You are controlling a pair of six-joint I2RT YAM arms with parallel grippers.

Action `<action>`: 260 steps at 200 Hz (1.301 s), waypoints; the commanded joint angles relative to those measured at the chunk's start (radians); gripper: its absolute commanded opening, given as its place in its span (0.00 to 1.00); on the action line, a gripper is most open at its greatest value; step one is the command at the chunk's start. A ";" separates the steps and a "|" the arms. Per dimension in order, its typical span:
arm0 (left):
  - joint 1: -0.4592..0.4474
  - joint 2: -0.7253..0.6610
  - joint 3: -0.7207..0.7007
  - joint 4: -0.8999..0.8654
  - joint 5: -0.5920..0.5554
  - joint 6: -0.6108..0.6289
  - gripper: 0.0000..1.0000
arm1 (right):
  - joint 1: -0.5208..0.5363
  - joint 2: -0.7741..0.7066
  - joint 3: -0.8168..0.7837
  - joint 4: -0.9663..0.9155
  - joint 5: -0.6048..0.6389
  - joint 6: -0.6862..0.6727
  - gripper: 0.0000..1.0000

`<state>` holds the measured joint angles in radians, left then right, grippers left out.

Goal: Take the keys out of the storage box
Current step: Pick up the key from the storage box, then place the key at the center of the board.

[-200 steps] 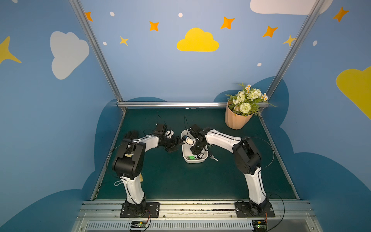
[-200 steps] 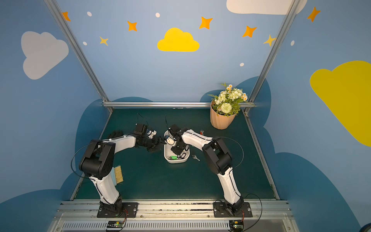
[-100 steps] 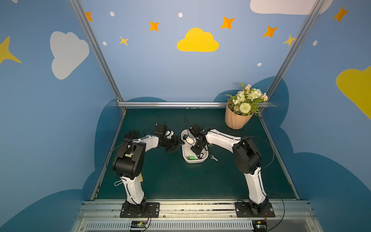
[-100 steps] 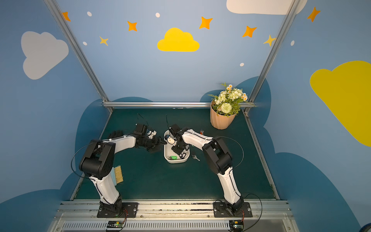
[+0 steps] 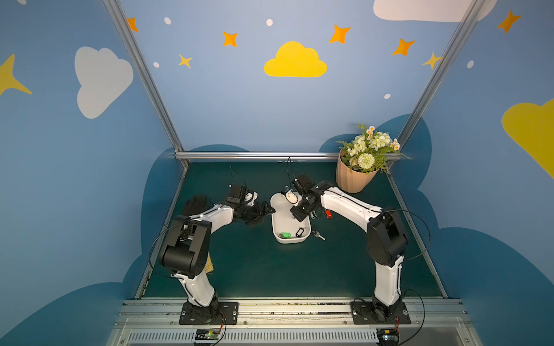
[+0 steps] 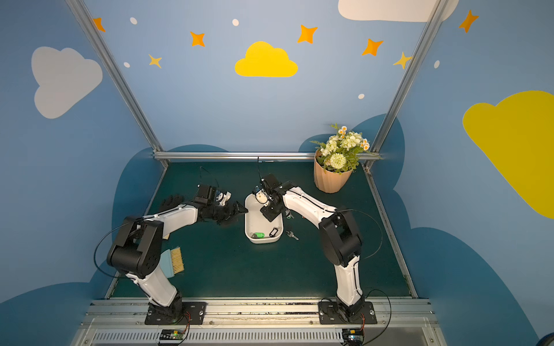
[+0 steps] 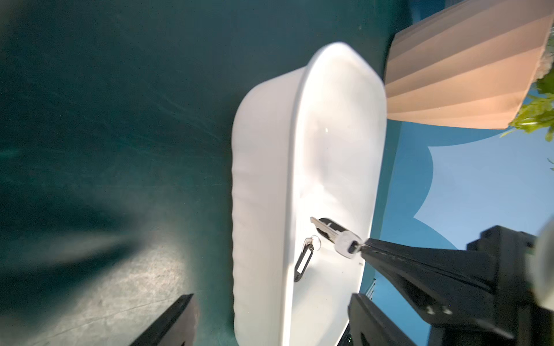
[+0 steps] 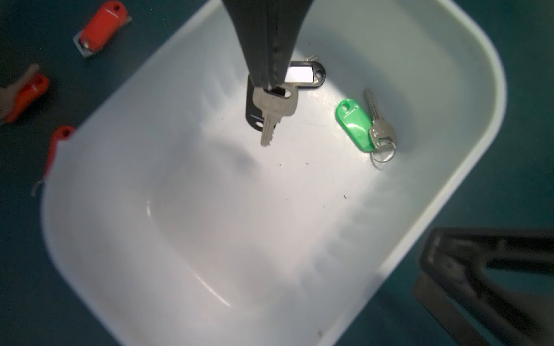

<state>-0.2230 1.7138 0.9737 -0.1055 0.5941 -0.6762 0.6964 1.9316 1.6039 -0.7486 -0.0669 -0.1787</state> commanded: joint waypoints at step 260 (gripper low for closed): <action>0.011 -0.228 -0.151 0.069 -0.270 -0.004 0.89 | -0.268 -0.249 -0.474 -0.031 0.072 0.392 0.00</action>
<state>-0.2161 1.5257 0.8341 -0.0364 0.3428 -0.6777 0.4335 1.6196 1.0836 -0.8356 0.0128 0.2516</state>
